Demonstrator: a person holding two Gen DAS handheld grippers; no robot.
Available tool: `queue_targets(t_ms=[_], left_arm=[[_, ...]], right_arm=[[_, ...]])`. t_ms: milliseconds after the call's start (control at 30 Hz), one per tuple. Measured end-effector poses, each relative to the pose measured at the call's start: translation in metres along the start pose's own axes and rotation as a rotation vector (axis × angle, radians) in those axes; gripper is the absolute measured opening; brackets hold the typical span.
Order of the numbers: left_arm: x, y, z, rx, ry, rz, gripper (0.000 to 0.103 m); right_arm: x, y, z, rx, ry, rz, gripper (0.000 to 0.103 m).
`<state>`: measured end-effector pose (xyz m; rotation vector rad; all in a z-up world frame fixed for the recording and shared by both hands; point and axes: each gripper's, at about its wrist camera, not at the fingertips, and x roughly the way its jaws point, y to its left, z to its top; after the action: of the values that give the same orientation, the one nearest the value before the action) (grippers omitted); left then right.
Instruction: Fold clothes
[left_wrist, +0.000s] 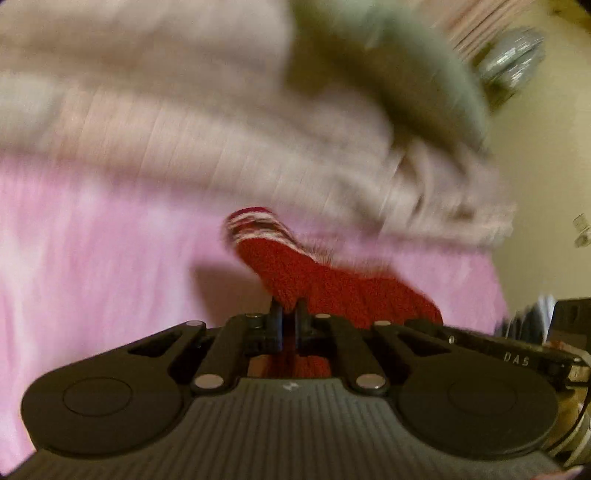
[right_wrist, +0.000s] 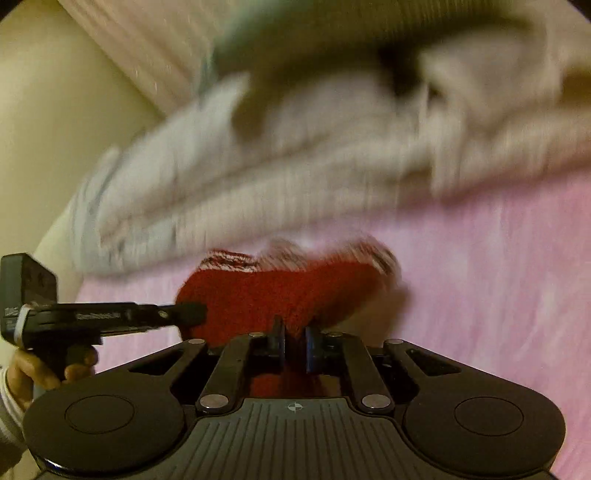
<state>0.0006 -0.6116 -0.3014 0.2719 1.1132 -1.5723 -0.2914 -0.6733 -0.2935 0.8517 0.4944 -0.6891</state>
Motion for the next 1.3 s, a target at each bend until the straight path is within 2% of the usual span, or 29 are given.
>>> queue_targets(t_ms=[100, 133, 167, 200, 233, 267, 300, 400, 467, 600, 700, 833, 867, 967, 1067, 1100, 1133, 1167, 1200, 1233, 1300], left_arm=[[0.003, -0.026, 0.046, 0.085, -0.120, 0.019, 0.005], [0.008, -0.030, 0.052, 0.101, -0.140, 0.035, 0.013], [0.012, -0.028, 0.051, 0.108, -0.140, 0.075, 0.020], [0.016, -0.027, 0.049, 0.115, -0.140, 0.116, 0.029], [0.020, -0.026, 0.048, 0.122, -0.140, 0.157, 0.029], [0.023, -0.024, 0.045, 0.125, -0.137, 0.194, 0.030], [0.019, -0.013, 0.034, 0.096, -0.116, 0.197, 0.030], [0.001, 0.018, -0.008, 0.012, -0.039, 0.189, 0.031], [-0.022, 0.039, -0.047, -0.026, 0.026, 0.182, 0.031], [-0.090, 0.070, -0.142, -0.070, 0.156, 0.251, 0.031], [-0.145, 0.084, -0.209, -0.175, 0.236, 0.290, 0.031], [-0.200, 0.090, -0.284, -0.331, 0.283, 0.293, 0.035], [-0.207, 0.090, -0.297, -0.370, 0.278, 0.280, 0.035], [-0.213, 0.094, -0.325, -0.483, 0.235, 0.225, 0.045], [-0.208, 0.099, -0.337, -0.563, 0.162, 0.180, 0.050], [-0.205, 0.099, -0.335, -0.574, 0.143, 0.164, 0.053], [-0.202, 0.097, -0.334, -0.571, 0.137, 0.156, 0.046], [-0.200, 0.095, -0.331, -0.557, 0.136, 0.150, 0.035], [-0.201, 0.095, -0.329, -0.547, 0.148, 0.136, 0.002], [-0.202, 0.095, -0.326, -0.538, 0.159, 0.122, 0.003], [-0.215, 0.087, -0.316, -0.491, 0.148, 0.086, 0.003]], right_arm=[[-0.004, 0.003, 0.040, -0.015, -0.125, -0.047, 0.009], [0.000, 0.003, 0.049, -0.011, -0.162, -0.080, 0.011], [0.002, 0.000, 0.052, -0.001, -0.171, -0.108, 0.033], [0.005, -0.003, 0.055, 0.009, -0.177, -0.136, 0.049], [0.005, -0.007, 0.053, 0.034, -0.184, -0.178, 0.086], [-0.001, -0.012, 0.045, 0.054, -0.203, -0.189, 0.094], [-0.008, -0.016, 0.037, 0.072, -0.222, -0.197, 0.094], [-0.033, -0.035, -0.001, 0.122, -0.162, -0.174, 0.094], [-0.058, -0.046, -0.041, 0.172, -0.118, -0.169, 0.094], [-0.123, -0.057, -0.138, 0.282, -0.022, -0.232, 0.094], [-0.178, -0.056, -0.207, 0.393, 0.031, -0.264, 0.093], [-0.231, -0.046, -0.284, 0.544, 0.097, -0.273, 0.093], [-0.235, -0.043, -0.296, 0.562, 0.110, -0.268, 0.093], [-0.244, -0.031, -0.333, 0.613, 0.148, -0.249, 0.092], [-0.232, -0.019, -0.353, 0.639, 0.113, -0.199, 0.077], [-0.227, -0.016, -0.355, 0.645, 0.094, -0.193, 0.075], [-0.221, -0.011, -0.356, 0.646, 0.067, -0.181, 0.074], [-0.214, -0.008, -0.356, 0.642, 0.045, -0.172, 0.058], [-0.206, -0.006, -0.353, 0.647, 0.044, -0.176, 0.036], [-0.199, -0.006, -0.350, 0.670, 0.070, -0.175, 0.010], [-0.201, -0.002, -0.336, 0.685, 0.102, -0.164, 0.010]])
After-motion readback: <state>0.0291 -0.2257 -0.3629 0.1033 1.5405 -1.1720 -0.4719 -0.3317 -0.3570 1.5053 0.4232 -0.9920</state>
